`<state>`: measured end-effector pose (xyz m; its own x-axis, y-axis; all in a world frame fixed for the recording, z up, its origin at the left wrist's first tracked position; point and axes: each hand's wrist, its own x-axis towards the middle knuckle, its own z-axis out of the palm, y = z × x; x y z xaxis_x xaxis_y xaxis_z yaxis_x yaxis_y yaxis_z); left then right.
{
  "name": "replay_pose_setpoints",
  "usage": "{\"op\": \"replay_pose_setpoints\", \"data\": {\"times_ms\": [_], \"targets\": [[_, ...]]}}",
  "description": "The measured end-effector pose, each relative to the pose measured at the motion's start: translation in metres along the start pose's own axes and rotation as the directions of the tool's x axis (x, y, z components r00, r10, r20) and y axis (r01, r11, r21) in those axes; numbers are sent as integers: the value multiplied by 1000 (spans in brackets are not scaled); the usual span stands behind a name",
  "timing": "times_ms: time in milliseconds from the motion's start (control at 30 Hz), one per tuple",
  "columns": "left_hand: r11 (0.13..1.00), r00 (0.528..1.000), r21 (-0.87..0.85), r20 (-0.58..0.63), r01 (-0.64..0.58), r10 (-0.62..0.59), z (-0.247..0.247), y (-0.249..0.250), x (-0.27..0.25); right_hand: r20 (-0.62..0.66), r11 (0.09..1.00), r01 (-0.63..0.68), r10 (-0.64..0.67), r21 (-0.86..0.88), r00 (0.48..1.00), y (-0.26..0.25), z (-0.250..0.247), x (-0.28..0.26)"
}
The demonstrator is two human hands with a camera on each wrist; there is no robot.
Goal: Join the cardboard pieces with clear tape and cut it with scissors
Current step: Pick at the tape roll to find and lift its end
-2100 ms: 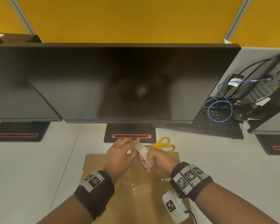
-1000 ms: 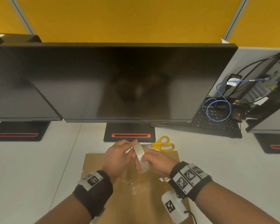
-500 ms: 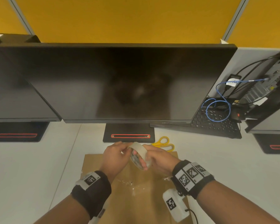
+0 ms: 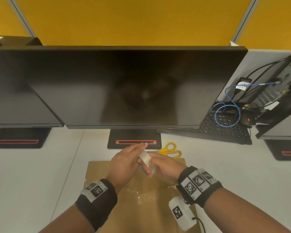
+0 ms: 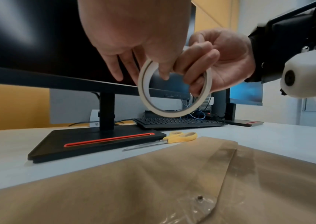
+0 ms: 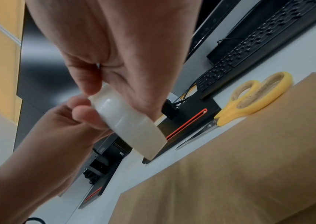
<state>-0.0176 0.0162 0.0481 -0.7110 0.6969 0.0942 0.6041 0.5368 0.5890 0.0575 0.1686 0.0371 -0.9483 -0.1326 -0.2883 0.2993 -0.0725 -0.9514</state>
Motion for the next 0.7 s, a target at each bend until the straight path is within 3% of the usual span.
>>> {"op": "replay_pose_setpoints", "data": {"times_ms": [200, 467, 700], "targets": [[984, 990, -135, -64, 117, -126, 1, -2, 1, -45, 1000, -6, 5, -29, 999, -9, 2, -3], [962, 977, -214, -94, 168, -192, 6, -2, 0, -14, 1000, -13, 13, -14, 1000, 1, 3, -1], [873, 936, -384, -60, 300, -348, 7, -11, 2, -55, 998, -10, 7, -55, 998, -14, -4, -6]]}}
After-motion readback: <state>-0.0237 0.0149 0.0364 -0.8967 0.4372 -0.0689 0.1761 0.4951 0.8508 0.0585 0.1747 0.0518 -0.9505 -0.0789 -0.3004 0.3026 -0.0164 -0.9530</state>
